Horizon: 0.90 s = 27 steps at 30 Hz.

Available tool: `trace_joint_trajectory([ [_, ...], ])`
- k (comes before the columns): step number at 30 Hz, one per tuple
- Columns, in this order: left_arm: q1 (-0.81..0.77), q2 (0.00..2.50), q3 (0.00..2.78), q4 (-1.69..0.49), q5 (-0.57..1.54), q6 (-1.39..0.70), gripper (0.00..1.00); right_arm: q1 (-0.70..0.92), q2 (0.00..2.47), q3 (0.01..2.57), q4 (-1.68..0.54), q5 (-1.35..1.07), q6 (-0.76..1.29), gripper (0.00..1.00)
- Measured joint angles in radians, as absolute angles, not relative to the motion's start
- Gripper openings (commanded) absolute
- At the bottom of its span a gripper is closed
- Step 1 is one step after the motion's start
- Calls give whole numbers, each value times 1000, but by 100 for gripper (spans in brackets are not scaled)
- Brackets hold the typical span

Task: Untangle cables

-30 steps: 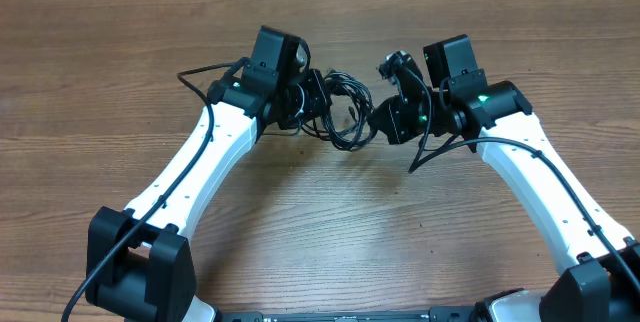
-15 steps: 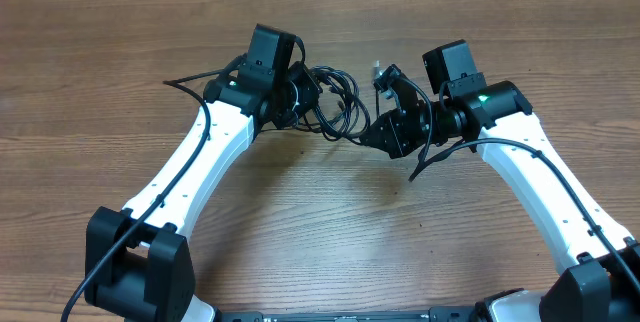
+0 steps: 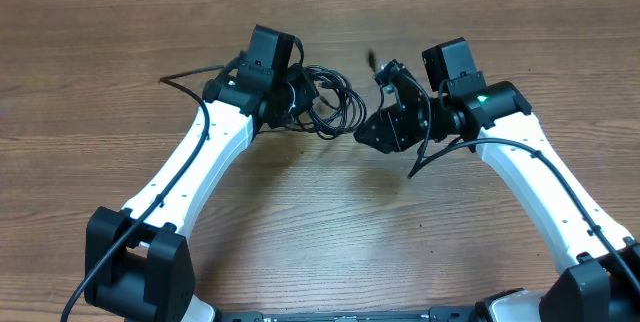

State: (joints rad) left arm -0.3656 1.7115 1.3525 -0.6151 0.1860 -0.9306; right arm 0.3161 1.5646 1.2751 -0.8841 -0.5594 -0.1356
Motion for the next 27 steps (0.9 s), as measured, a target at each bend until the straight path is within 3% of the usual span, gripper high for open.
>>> trace_joint_trajectory([
  [4, -366, 1711, 1353, -640, 186, -809, 4, 316, 1565, 1275, -859, -471, -106, 79],
  [13, -364, 1711, 1353, -621, 219, -656, 4, 316, 1565, 1275, -772, -399, -89, 84],
  [24, -364, 1711, 1353, -532, 429, -602, 4, 316, 1565, 1275, -752, -392, -83, 82],
  [26, -364, 1711, 1353, -530, 451, -601, 4, 316, 1565, 1275, -752, -392, -83, 79],
  [27, -364, 1711, 1353, -530, 461, -601, 4, 316, 1565, 1275, -752, -391, -83, 71],
])
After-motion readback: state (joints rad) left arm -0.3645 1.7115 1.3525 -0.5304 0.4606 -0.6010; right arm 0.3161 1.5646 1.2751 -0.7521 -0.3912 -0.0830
